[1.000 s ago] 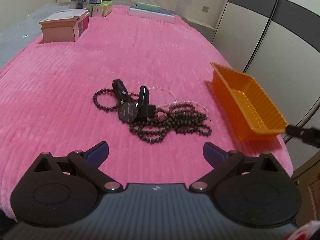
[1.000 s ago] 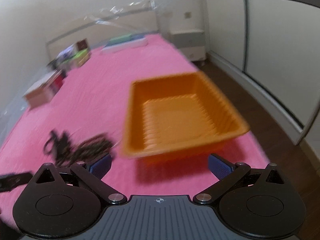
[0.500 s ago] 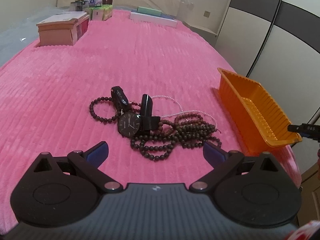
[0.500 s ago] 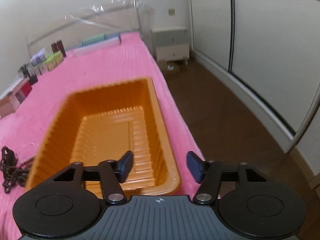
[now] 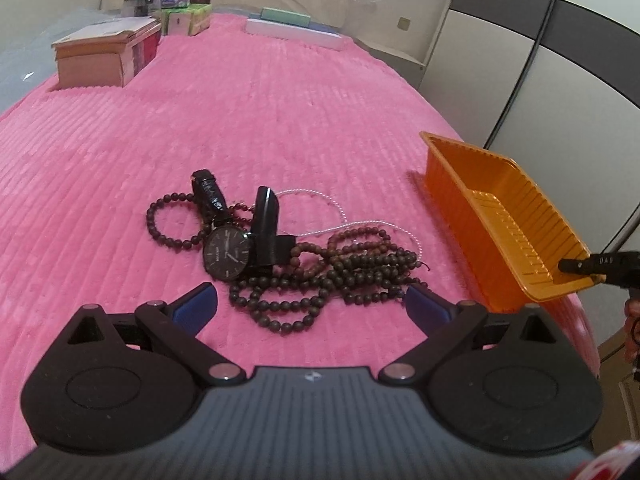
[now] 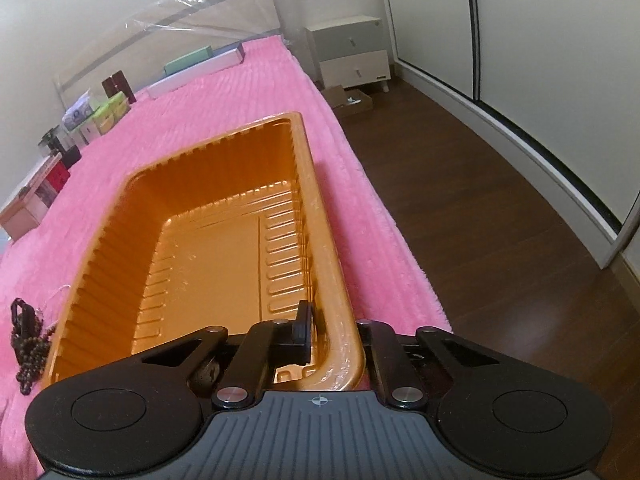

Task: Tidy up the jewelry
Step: 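Close the left gripper on the black wristwatch in the jewelry pile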

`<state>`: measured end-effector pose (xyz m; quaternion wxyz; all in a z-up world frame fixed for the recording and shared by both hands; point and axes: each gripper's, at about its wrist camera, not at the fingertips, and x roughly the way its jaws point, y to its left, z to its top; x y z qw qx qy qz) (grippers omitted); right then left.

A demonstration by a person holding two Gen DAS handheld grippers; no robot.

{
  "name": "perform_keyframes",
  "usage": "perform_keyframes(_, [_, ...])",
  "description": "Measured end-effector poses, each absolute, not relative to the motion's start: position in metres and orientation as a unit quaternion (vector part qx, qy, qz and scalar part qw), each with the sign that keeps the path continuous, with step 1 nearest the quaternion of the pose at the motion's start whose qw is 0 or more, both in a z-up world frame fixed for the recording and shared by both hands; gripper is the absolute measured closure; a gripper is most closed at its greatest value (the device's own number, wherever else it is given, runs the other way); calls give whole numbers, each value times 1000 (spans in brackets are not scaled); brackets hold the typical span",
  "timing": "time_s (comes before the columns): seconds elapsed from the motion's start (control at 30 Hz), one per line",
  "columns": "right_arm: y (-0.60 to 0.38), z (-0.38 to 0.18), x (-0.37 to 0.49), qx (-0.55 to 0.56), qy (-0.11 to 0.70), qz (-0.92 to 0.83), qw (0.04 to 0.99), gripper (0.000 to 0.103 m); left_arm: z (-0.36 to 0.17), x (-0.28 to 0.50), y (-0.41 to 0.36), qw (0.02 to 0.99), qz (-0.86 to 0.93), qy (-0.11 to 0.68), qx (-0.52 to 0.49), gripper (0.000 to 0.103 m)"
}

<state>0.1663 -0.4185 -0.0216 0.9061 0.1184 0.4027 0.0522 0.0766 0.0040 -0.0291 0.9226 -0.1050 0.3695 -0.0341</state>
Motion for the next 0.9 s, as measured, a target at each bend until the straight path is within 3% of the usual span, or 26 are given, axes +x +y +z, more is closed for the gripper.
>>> perform_keyframes(0.37, [-360,31,148,-40,373,43,926,99,-27,69,12,929,-37,363,-71,7])
perform_keyframes(0.63, [-327,35,134,-123,357,35,925,99,-37,77,28,932,-42,361,-10,15])
perform_keyframes(0.77, [-320,34,140,-130,357,32,924,99,-41,94,41,932,-42,360,4,21])
perform_keyframes(0.9, [-315,36,146,-137,357,30,923,99,-48,112,49,931,-48,361,-15,35])
